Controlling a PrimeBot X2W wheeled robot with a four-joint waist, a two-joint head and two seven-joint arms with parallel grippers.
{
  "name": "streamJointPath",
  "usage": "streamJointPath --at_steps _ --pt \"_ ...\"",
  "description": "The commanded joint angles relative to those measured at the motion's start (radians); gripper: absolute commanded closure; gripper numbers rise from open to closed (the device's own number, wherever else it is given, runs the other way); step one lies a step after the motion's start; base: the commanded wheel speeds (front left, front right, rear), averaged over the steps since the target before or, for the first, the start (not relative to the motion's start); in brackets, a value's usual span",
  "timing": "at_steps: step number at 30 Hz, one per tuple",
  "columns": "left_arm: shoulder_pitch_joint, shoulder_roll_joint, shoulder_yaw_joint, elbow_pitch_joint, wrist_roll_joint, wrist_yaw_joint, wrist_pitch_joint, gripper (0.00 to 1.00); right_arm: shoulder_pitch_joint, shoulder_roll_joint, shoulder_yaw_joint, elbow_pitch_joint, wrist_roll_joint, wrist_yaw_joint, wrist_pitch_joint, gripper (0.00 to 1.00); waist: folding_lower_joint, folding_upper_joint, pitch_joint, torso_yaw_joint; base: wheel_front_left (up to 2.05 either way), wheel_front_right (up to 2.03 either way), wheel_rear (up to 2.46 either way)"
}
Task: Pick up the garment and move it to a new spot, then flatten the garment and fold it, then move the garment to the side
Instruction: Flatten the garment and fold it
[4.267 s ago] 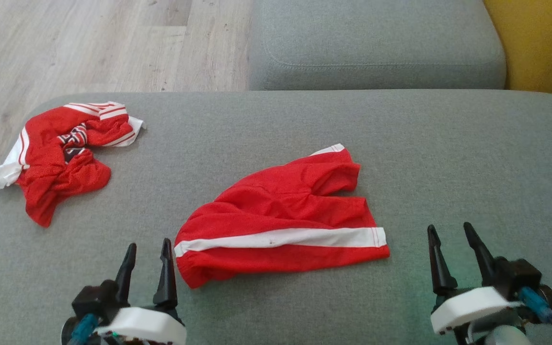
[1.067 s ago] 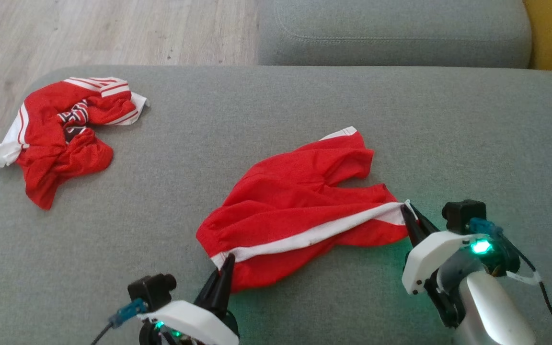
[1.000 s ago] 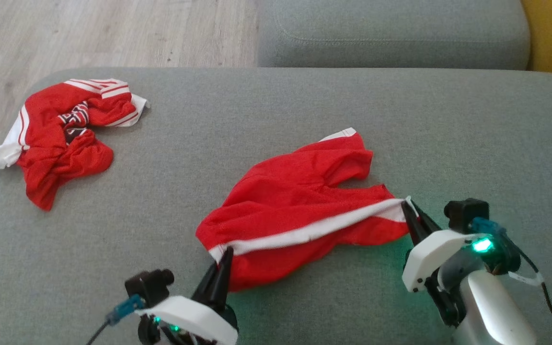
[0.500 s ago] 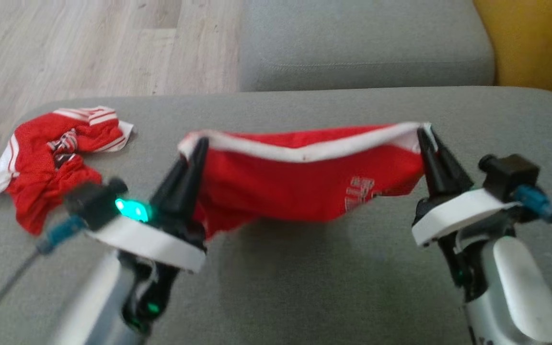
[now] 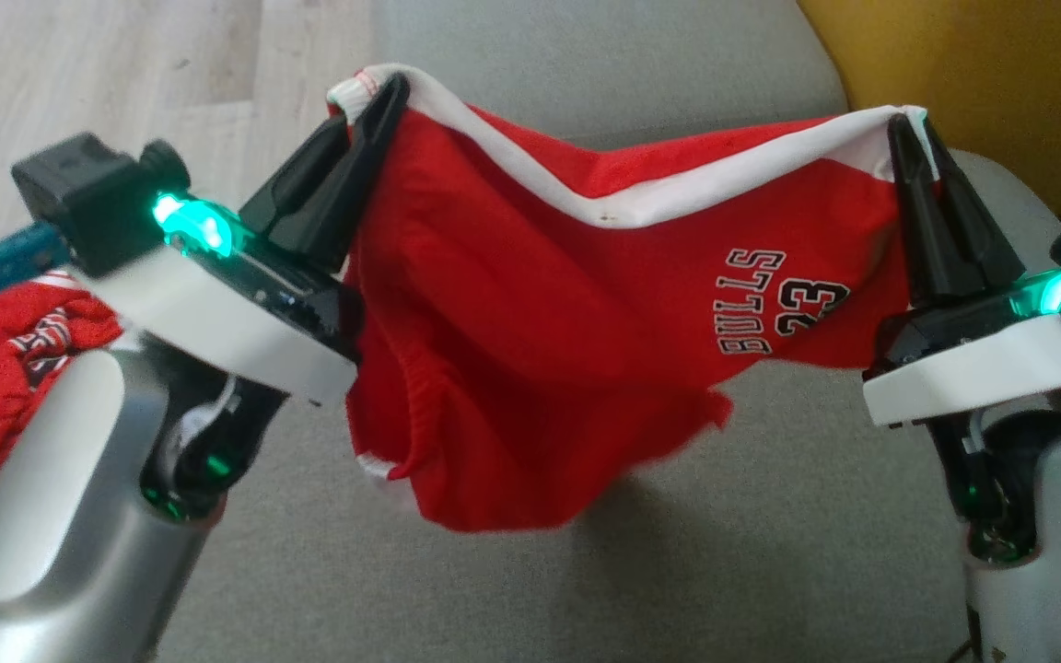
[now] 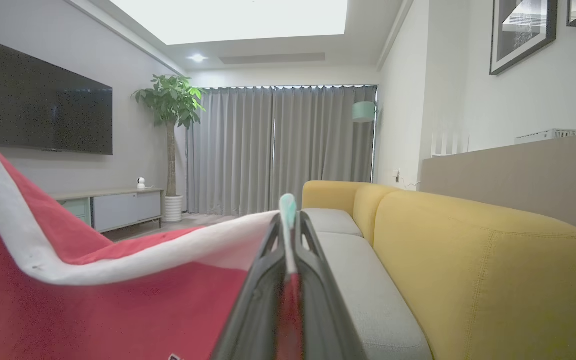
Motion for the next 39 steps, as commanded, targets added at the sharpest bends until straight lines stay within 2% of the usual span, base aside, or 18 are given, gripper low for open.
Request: streamJointPath --at_steps 1,6,9,13,17,22,26,30,34,39 --pt "-0.074 0.036 0.06 -0.013 -0.012 0.004 0.01 1.0 -0.033 -0.003 0.016 -0.032 0.006 0.008 0.015 1.0 0.0001 0.0 0.019 -0.015 0.0 0.0 0.0" --pt "-0.139 0.027 0.067 0.092 -0.032 0.007 0.03 1.0 -0.086 -0.006 0.02 0.064 0.039 0.008 0.038 1.0 0.0001 0.0 0.091 -0.047 0.0 0.0 0.0" --pt "-0.228 0.021 0.07 0.17 -0.012 0.005 0.025 1.0 -0.195 -0.008 0.029 0.165 0.056 0.008 0.015 1.0 0.0001 0.0 0.182 -0.068 0.0 0.0 0.0" --pt "-0.398 0.007 0.072 0.292 0.039 0.001 -0.02 1.0 -0.418 0.002 0.023 0.325 0.052 0.008 -0.102 1.0 0.0001 0.0 0.284 -0.095 0.0 0.0 0.0" --pt "-0.582 -0.016 0.082 0.401 0.084 -0.003 -0.114 1.0 -0.635 0.017 0.016 0.478 0.04 0.008 -0.225 1.0 0.0001 0.0 0.38 -0.113 0.0 0.0 0.0" --pt "-0.706 -0.045 0.072 0.509 0.095 -0.006 -0.235 1.0 -0.785 0.025 -0.017 0.623 0.02 0.008 -0.372 1.0 0.0001 0.0 0.476 -0.119 0.0 0.0 0.0" --pt "-0.671 -0.046 0.013 0.549 0.073 -0.007 -0.299 1.0 -0.773 0.026 0.025 0.71 0.068 0.008 -0.446 1.0 0.0001 0.0 0.521 -0.118 0.0 0.0 0.0" --pt "-0.576 -0.031 -0.065 0.538 0.032 -0.007 -0.361 1.0 -0.697 0.026 0.08 0.754 0.105 0.008 -0.483 1.0 0.0001 0.0 0.534 -0.116 0.0 0.0 0.0" --pt "-0.486 -0.018 -0.104 0.51 -0.004 -0.007 -0.416 1.0 -0.615 0.026 0.085 0.745 0.116 0.008 -0.497 1.0 0.0001 0.0 0.522 -0.112 0.0 0.0 0.0" --pt "-0.31 0.003 -0.153 0.443 -0.029 -0.008 -0.475 1.0 -0.445 0.026 0.057 0.664 0.122 0.008 -0.501 1.0 0.0001 0.0 0.473 -0.099 0.0 0.0 0.0"
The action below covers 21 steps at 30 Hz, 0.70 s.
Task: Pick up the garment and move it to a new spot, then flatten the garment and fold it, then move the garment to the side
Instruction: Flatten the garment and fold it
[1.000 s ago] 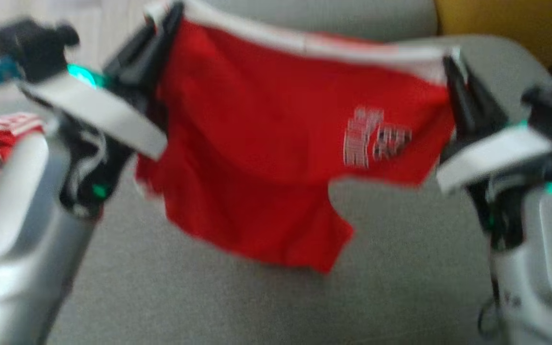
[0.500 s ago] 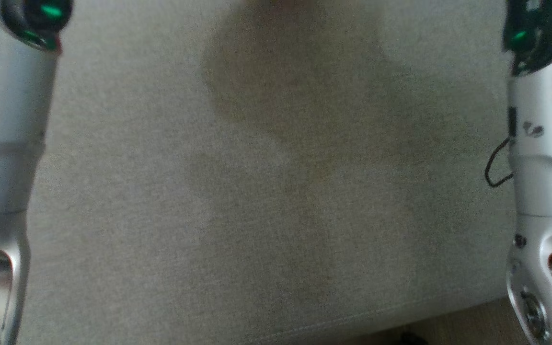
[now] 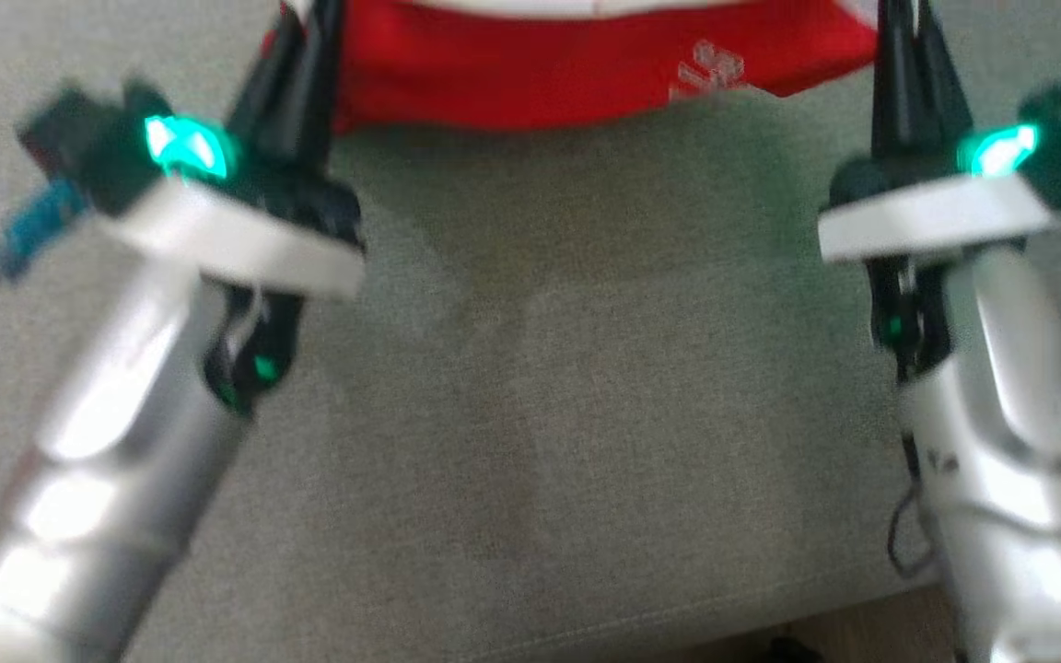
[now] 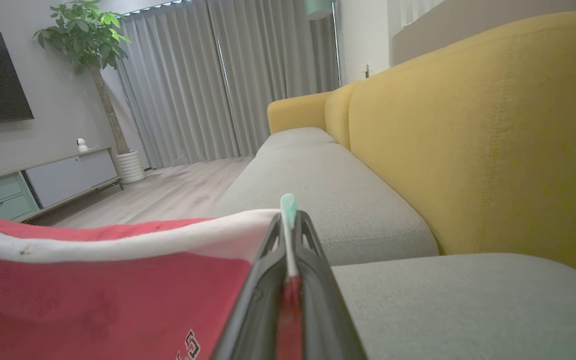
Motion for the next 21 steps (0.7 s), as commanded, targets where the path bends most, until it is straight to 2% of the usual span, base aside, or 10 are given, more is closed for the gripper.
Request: streamJointPath --at_steps 1,5,12,18,21 --pt "0.02 0.036 0.029 -0.052 -0.007 0.002 -0.016 1.0 0.039 0.016 0.004 -0.06 -0.001 0.008 -0.009 1.0 0.0001 0.0001 -0.032 0.009 0.0 0.0 0.0" --pt "0.178 0.026 0.03 -0.134 -0.014 0.017 -0.038 1.0 0.206 0.016 -0.022 -0.156 -0.011 0.008 -0.009 1.0 0.0001 0.0001 -0.103 0.018 0.0 0.0 0.0" --pt "0.473 0.01 0.027 -0.28 -0.012 0.075 -0.047 1.0 0.484 0.016 -0.057 -0.316 -0.013 0.008 -0.004 1.0 0.0001 0.0001 -0.245 0.012 0.0 0.0 0.0" --pt "0.703 -0.019 0.029 -0.378 -0.04 0.129 -0.048 1.0 0.697 0.016 -0.115 -0.509 -0.033 0.008 0.077 1.0 0.0001 0.0001 -0.324 0.026 0.0 0.0 0.0" --pt "0.751 -0.041 0.023 -0.377 -0.062 0.132 -0.048 1.0 0.741 0.016 -0.13 -0.548 -0.036 0.008 0.114 1.0 0.0001 0.0001 -0.326 0.05 0.0 0.0 0.0"
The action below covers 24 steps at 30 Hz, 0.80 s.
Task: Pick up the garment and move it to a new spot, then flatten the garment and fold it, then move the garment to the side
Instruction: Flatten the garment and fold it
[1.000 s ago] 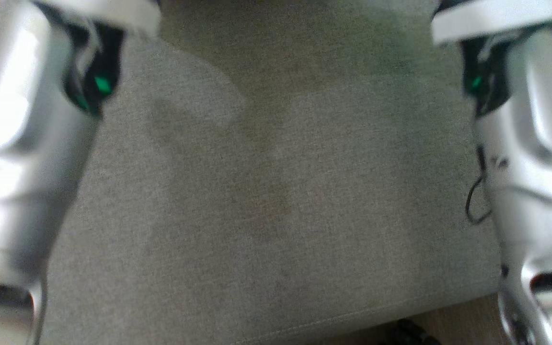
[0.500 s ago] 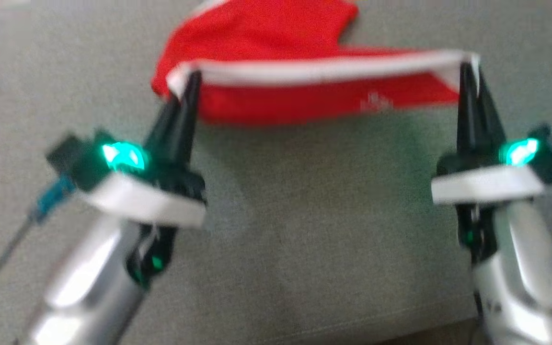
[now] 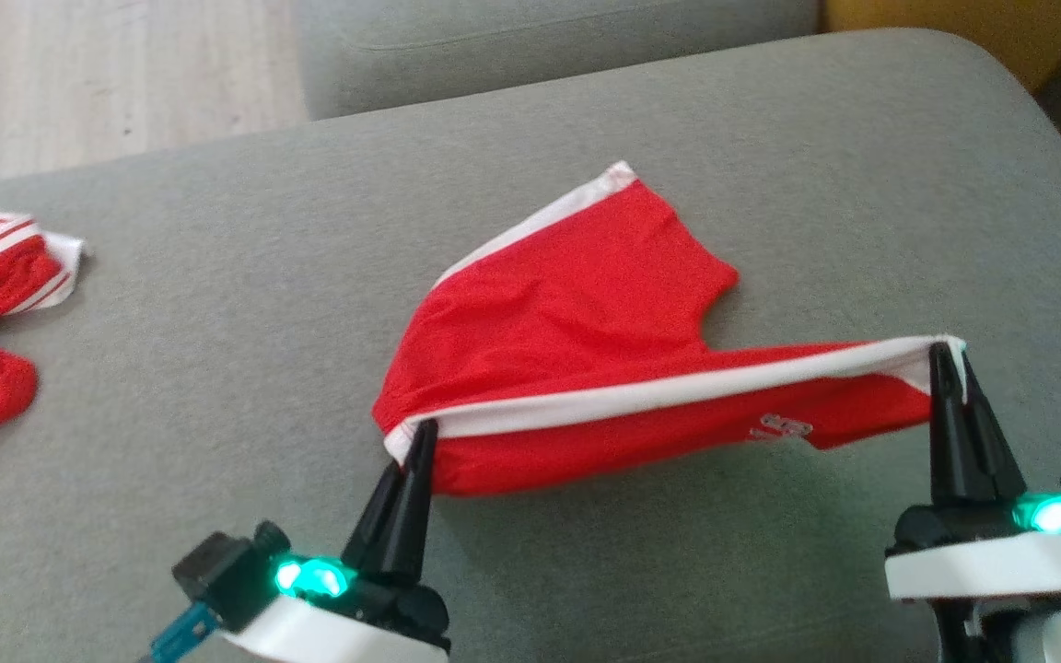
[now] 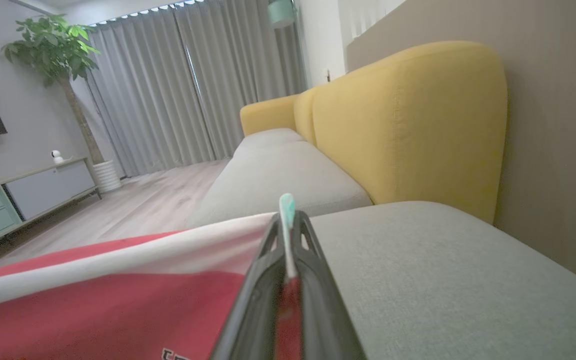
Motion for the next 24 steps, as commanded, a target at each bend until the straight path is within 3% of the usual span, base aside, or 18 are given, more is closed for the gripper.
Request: streamJointPath --at_steps 1,9,17,24 --pt "-0.023 -0.002 0.037 -0.02 -0.016 0.005 -0.011 1.0 -0.031 -0.005 0.009 -0.045 -0.002 0.007 0.012 1.0 0.0004 0.0 0.0 0.026 0.0 0.0 0.0" --pt "-0.077 -0.085 0.035 0.115 -0.103 -0.028 0.013 1.0 -0.155 -0.005 0.0 0.04 -0.051 0.007 0.076 1.0 0.0004 0.0 0.061 0.095 0.0 0.0 0.0" --pt "-0.251 -0.164 0.059 0.29 -0.159 -0.052 0.056 1.0 -0.431 -0.036 0.037 0.266 -0.098 0.007 0.131 1.0 0.0004 0.0 0.156 0.146 0.0 0.0 0.0" --pt "-0.442 -0.215 0.079 0.478 -0.198 -0.056 0.09 1.0 -0.68 -0.112 0.096 0.538 -0.086 0.007 0.137 1.0 0.0004 0.0 0.24 0.189 0.0 0.0 0.0"
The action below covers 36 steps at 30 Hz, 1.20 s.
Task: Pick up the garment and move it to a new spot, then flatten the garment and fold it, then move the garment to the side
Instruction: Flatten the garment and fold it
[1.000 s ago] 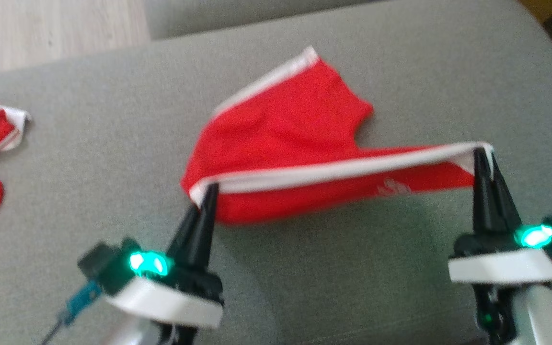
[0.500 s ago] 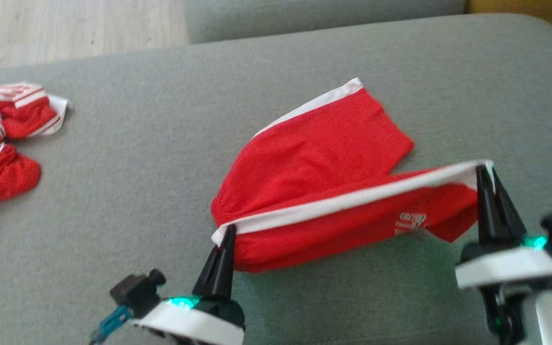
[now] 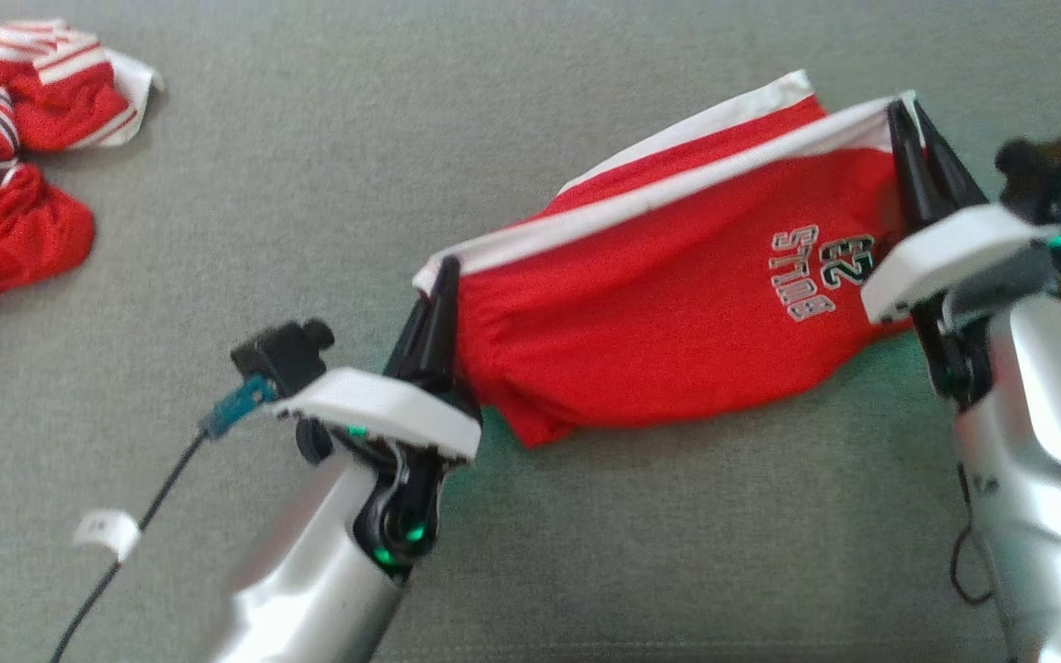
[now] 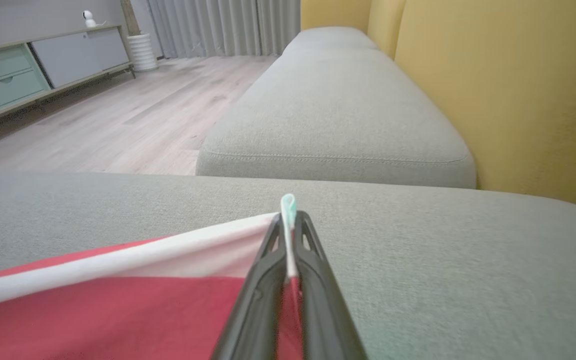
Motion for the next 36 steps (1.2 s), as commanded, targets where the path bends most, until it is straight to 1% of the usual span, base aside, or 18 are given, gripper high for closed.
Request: streamJointPath --at_steps 1,5,11,12,13,14,15,16,17,18,21,23,30,36 --pt "-0.051 0.001 0.043 0.007 -0.009 -0.003 -0.004 1.0 -0.059 -0.011 0.025 0.016 0.003 0.007 -0.007 1.0 -0.0003 0.0 0.037 0.026 0.0 0.0 0.0" --pt "-0.111 -0.013 0.034 0.08 -0.032 -0.01 -0.002 1.0 -0.165 -0.018 0.048 0.16 0.021 0.007 -0.018 1.0 -0.0003 0.0 0.059 0.042 0.0 0.0 0.0" --pt "-0.173 -0.021 -0.007 0.154 -0.054 0.001 -0.003 1.0 -0.282 -0.022 0.075 0.352 0.041 0.007 -0.03 1.0 -0.0003 0.0 0.072 0.059 0.0 0.0 0.0" --pt "-0.179 -0.022 -0.016 0.16 -0.058 0.002 -0.003 1.0 -0.297 -0.025 0.08 0.378 0.04 0.007 -0.038 0.86 -0.0003 0.0 0.072 0.061 0.0 0.0 0.0" --pt "-0.183 -0.022 -0.024 0.165 -0.064 0.004 -0.003 1.0 -0.312 -0.027 0.086 0.402 0.038 0.007 -0.047 0.6 -0.0003 0.0 0.071 0.064 0.0 0.0 0.0" --pt "-0.185 -0.022 -0.034 0.168 -0.071 0.009 0.0 1.0 -0.324 -0.028 0.092 0.426 0.038 0.007 -0.056 0.14 -0.0003 0.0 0.07 0.066 0.0 0.0 0.0" --pt "-0.187 -0.023 -0.047 0.17 -0.076 0.014 0.005 1.0 -0.336 -0.03 0.1 0.448 0.038 0.007 -0.063 0.0 -0.0003 0.0 0.069 0.069 0.0 0.0 0.0" --pt "-0.188 -0.023 -0.059 0.17 -0.078 0.019 0.009 0.65 -0.346 -0.032 0.11 0.468 0.038 0.007 -0.073 0.0 -0.0003 0.0 0.067 0.071 0.0 0.0 0.0" --pt "-0.187 -0.023 -0.069 0.168 -0.08 0.024 0.012 0.03 -0.356 -0.034 0.118 0.487 0.039 0.007 -0.082 0.0 -0.0003 0.0 0.064 0.074 0.0 0.0 0.0" --pt "-0.187 -0.023 -0.077 0.166 -0.08 0.03 0.013 0.0 -0.364 -0.037 0.127 0.507 0.04 0.007 -0.091 0.0 -0.0003 0.0 0.061 0.077 0.0 0.0 0.0" --pt "-0.184 -0.022 -0.105 0.154 -0.06 0.047 0.018 0.0 -0.386 -0.043 0.143 0.557 0.048 0.007 -0.117 0.0 -0.0003 0.0 0.052 0.084 0.0 0.0 0.0" --pt "-0.177 -0.009 -0.117 0.139 -0.042 0.058 0.016 0.0 -0.397 -0.044 0.15 0.585 0.057 0.007 -0.134 0.0 -0.0003 0.0 0.044 0.087 0.0 0.0 0.0" --pt "-0.124 0.086 -0.172 0.053 0.038 0.101 0.026 0.0 -0.401 -0.053 0.189 0.656 0.106 0.007 -0.166 0.0 -0.0003 0.0 0.001 0.093 0.0 0.0 0.0" --pt "-0.063 0.174 -0.186 -0.05 0.076 0.149 0.027 0.0 -0.379 -0.068 0.235 0.686 0.156 0.007 -0.164 0.0 -0.0003 0.0 -0.049 0.088 0.0 0.0 0.0"
